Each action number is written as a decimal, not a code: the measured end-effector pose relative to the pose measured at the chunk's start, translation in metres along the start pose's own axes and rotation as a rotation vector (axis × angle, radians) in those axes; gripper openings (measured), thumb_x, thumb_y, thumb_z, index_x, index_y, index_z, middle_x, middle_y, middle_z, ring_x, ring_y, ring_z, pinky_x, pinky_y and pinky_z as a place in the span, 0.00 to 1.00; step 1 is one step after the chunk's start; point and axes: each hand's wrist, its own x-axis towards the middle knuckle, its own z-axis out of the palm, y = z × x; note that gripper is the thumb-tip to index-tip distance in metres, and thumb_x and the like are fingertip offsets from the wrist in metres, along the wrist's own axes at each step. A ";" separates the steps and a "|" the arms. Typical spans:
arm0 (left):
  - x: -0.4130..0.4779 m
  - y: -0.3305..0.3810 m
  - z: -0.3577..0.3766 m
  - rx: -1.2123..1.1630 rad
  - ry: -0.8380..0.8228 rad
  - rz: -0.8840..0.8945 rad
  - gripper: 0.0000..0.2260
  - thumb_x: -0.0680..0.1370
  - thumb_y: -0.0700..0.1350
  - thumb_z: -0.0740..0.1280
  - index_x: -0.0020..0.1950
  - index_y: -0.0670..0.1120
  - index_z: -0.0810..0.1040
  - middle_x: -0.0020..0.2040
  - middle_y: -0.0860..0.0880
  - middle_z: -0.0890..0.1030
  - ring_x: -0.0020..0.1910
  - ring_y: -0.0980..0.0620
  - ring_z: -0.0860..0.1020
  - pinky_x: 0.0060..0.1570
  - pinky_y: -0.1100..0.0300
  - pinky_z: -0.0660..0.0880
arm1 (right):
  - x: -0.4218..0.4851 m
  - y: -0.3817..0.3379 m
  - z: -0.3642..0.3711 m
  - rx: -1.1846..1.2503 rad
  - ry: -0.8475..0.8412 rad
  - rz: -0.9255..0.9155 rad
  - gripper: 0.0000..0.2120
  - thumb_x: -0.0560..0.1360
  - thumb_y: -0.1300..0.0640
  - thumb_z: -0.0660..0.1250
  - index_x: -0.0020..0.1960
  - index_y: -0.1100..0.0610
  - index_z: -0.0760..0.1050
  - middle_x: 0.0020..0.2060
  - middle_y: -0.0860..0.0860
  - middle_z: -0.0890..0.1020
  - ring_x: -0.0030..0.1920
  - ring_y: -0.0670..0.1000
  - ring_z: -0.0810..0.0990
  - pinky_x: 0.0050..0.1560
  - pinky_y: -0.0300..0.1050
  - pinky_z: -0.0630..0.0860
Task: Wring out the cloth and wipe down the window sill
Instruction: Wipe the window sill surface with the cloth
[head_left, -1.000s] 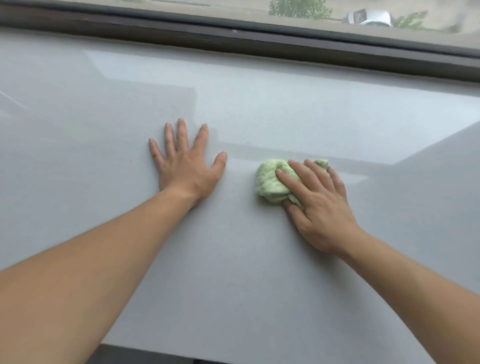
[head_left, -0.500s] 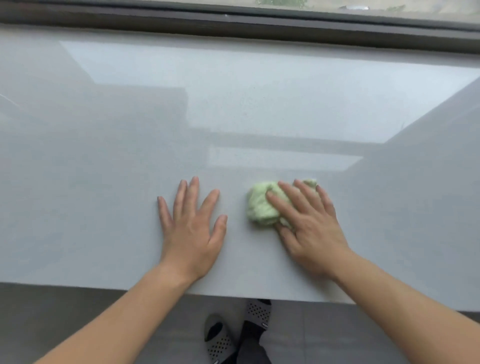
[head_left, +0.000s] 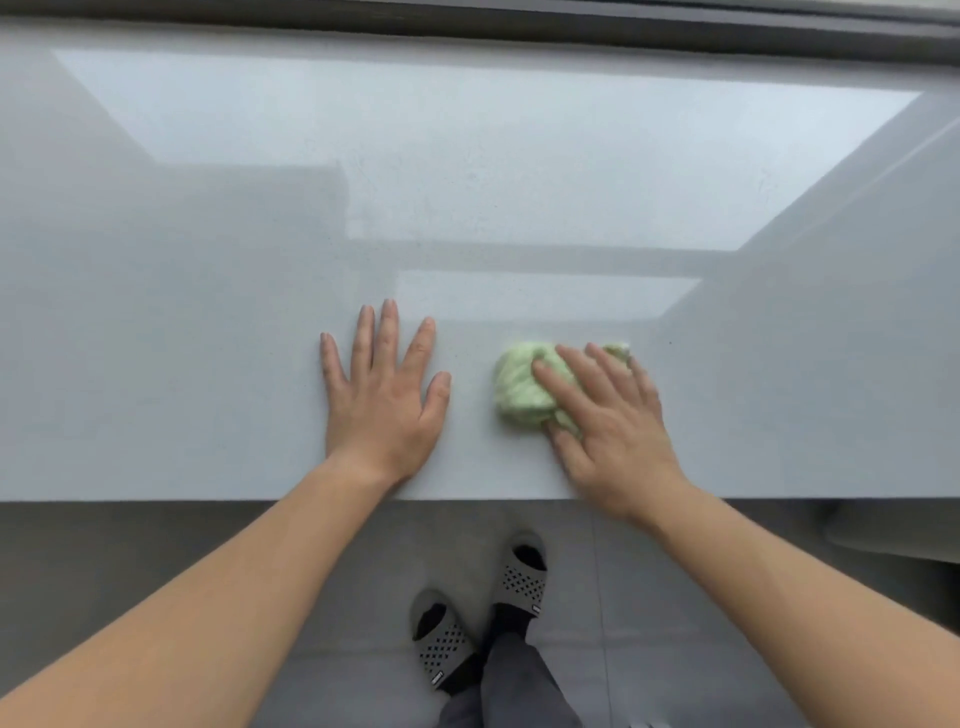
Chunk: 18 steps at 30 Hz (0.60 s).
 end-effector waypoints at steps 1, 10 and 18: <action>0.000 0.000 0.001 0.003 0.001 0.000 0.30 0.78 0.62 0.41 0.81 0.56 0.47 0.82 0.47 0.42 0.79 0.48 0.37 0.74 0.38 0.35 | 0.005 -0.001 0.000 0.030 0.040 0.116 0.28 0.77 0.44 0.54 0.76 0.41 0.58 0.77 0.48 0.63 0.77 0.56 0.56 0.76 0.59 0.47; -0.001 0.001 0.000 -0.014 -0.001 -0.019 0.29 0.79 0.62 0.45 0.80 0.56 0.48 0.82 0.48 0.43 0.80 0.49 0.38 0.74 0.39 0.34 | -0.069 -0.020 0.012 0.029 -0.021 -0.101 0.31 0.75 0.48 0.57 0.78 0.42 0.58 0.77 0.47 0.61 0.78 0.55 0.54 0.76 0.62 0.50; 0.007 0.034 -0.008 -0.112 0.057 -0.074 0.28 0.79 0.58 0.50 0.78 0.51 0.60 0.82 0.44 0.49 0.80 0.47 0.43 0.74 0.38 0.33 | -0.042 0.053 -0.005 0.042 0.111 0.360 0.27 0.78 0.44 0.53 0.77 0.45 0.60 0.76 0.51 0.63 0.76 0.58 0.57 0.75 0.64 0.49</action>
